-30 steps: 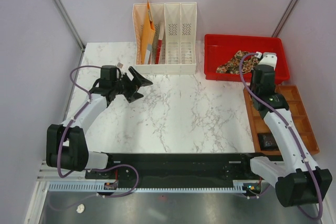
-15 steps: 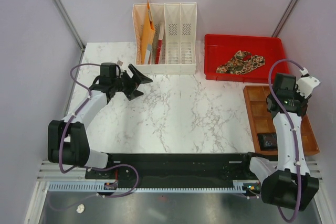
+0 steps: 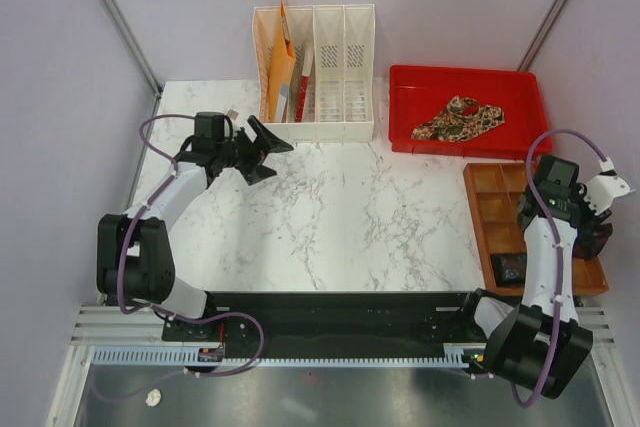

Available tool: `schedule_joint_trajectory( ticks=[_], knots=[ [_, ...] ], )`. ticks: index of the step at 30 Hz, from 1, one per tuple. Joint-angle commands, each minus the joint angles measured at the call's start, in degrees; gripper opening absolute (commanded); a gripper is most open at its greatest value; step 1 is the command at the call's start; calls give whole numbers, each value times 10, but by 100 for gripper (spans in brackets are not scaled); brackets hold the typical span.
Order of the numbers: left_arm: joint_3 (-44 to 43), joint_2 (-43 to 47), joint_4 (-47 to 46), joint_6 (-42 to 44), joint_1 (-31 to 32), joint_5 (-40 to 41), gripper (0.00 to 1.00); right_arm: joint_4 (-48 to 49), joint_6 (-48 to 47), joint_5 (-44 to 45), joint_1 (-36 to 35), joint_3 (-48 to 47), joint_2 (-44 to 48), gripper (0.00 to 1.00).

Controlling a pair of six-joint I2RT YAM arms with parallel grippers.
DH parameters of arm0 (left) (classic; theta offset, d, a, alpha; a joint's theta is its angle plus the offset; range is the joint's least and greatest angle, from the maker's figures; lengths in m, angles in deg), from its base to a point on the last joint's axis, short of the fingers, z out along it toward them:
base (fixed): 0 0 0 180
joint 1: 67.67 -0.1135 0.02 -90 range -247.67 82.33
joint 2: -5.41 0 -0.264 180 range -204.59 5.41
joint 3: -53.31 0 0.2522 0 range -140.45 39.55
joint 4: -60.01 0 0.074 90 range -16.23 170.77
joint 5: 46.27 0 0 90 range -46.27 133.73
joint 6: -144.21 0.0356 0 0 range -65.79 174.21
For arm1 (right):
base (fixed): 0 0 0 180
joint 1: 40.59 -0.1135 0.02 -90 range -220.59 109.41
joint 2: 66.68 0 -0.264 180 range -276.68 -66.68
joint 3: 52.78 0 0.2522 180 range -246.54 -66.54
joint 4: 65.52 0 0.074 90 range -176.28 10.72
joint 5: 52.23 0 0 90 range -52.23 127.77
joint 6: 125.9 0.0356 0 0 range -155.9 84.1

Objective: Roll the ties
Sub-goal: Place the tie in the storage box.

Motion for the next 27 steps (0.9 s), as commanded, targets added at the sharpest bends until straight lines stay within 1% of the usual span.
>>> schedule_joint_trajectory(
  ticks=[1,3,4,6,7,9,11,13,15,17,20,21,24,27],
  knots=[
    [-17,-8,-9,5,-4,-24,100,57,-19,33,5,41,47,0],
    [-17,-9,-10,5,-5,-28,100,85,-61,34,5,82,83,0],
    [-17,-10,-10,5,-4,-30,100,132,-86,18,5,96,99,0],
    [-18,-14,-12,6,-4,-32,100,174,-166,4,4,133,148,0],
    [-19,-15,-11,6,-4,-34,100,210,-194,1,5,145,160,0],
    [-20,-16,-11,6,-4,-37,100,230,-234,14,5,168,181,0],
    [-20,-19,-11,4,-5,-37,100,244,-242,31,6,178,187,0],
    [-20,-22,-12,1,-4,-39,100,251,-237,40,5,188,181,0],
    [-21,-24,-12,-1,-5,-41,100,256,-227,73,8,190,145,0],
    [-23,-24,-12,-2,-5,-41,100,255,-204,86,24,185,96,0],
    [-25,-22,-13,-2,-8,-39,100,256,-186,55,55,185,66,0],
    [-25,-22,-12,-3,-10,-41,100,259,-191,22,58,181,63,0],
    [-23,-22,-13,-2,-13,-38,100,280,-222,-2,64,186,60,0],
    [-24,-32,-18,-10,-13,-45,100,338,-282,2,73,198,36,0]
  ],
)
